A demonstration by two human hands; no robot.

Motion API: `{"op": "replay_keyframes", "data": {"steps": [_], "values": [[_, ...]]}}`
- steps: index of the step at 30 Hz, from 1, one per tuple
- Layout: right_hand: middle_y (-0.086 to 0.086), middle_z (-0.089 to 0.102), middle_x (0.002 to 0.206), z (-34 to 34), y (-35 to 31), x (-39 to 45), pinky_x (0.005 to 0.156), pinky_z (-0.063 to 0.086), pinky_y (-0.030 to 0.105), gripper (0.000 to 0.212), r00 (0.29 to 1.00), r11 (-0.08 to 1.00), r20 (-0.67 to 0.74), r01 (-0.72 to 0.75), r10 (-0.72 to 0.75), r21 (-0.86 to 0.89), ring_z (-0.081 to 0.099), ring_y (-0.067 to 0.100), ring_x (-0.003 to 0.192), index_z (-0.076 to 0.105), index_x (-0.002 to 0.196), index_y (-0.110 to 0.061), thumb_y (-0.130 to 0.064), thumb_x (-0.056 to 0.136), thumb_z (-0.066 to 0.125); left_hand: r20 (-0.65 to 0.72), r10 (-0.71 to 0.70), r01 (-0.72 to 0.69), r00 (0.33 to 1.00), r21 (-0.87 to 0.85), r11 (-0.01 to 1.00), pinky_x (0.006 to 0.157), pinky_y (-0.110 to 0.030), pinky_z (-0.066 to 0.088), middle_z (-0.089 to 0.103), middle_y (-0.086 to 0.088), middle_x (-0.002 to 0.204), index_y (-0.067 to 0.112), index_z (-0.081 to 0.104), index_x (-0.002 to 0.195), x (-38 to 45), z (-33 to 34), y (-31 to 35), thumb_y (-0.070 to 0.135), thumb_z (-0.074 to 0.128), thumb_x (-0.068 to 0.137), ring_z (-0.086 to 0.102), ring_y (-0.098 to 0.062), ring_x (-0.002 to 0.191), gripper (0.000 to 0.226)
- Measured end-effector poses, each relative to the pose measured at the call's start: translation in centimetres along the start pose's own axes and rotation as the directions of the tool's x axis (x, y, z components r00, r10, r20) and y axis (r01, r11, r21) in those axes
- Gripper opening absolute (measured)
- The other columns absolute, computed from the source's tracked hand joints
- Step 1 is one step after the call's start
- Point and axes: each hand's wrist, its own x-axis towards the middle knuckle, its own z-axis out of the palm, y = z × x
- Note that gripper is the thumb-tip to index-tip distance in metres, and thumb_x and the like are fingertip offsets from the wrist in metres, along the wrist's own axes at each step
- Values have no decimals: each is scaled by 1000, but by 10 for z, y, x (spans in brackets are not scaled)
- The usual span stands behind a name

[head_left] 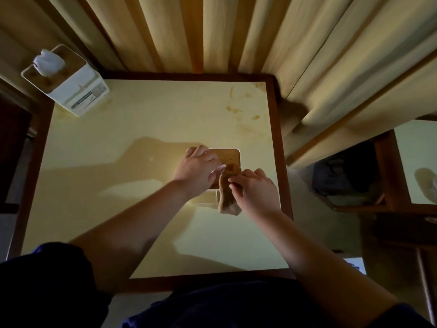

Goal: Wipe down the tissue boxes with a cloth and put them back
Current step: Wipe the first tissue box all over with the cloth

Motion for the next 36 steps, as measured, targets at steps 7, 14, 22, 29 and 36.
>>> {"op": "replay_keyframes", "data": {"steps": [7, 14, 22, 29, 36], "values": [[-4, 75, 98, -9, -5, 5, 70, 54, 37, 12, 998, 999, 39, -43, 44, -20, 63, 26, 92, 80, 103, -30, -34, 94, 73, -80, -83, 79, 993, -44, 996, 86, -46, 52, 67, -3, 102, 15, 78, 92, 1, 10, 2, 31, 55, 95, 54, -26, 102, 28], [-5, 69, 87, -8, -16, 10, 66, 49, 34, 17, 998, 995, 1, -57, 57, -77, 59, 23, 84, 79, 82, -25, -25, 95, 67, 160, -292, 312, 943, -114, 943, 126, -53, 22, 47, -10, 158, 9, 48, 153, -7, 14, 6, 35, 29, 106, 36, -34, 149, 57], [-4, 69, 86, -7, -15, 8, 67, 51, 36, 18, 996, 995, 50, -63, 67, -78, 61, 25, 83, 73, 81, -21, -21, 97, 65, 118, -291, 304, 949, -113, 946, 128, -49, 17, 49, -7, 155, 9, 45, 154, -8, 19, 5, 28, 35, 106, 37, -32, 147, 52], [-7, 71, 89, -14, -9, -7, 68, 52, 37, 29, 995, 997, 86, -50, 55, -60, 63, 21, 81, 75, 84, -25, -34, 100, 54, 63, -294, 300, 954, -128, 945, 128, -49, 17, 52, -5, 150, 10, 48, 152, -9, 21, 3, 26, 38, 104, 42, -31, 143, 51], [-6, 69, 84, -17, -12, 23, 73, 42, 37, 20, 987, 986, 115, -101, 116, -131, 59, 26, 85, 75, 83, -22, -18, 97, 60, 54, -304, 308, 951, -102, 946, 130, -46, 14, 53, -5, 150, 13, 48, 152, -7, 21, 4, 24, 47, 103, 42, -29, 144, 50]]}}
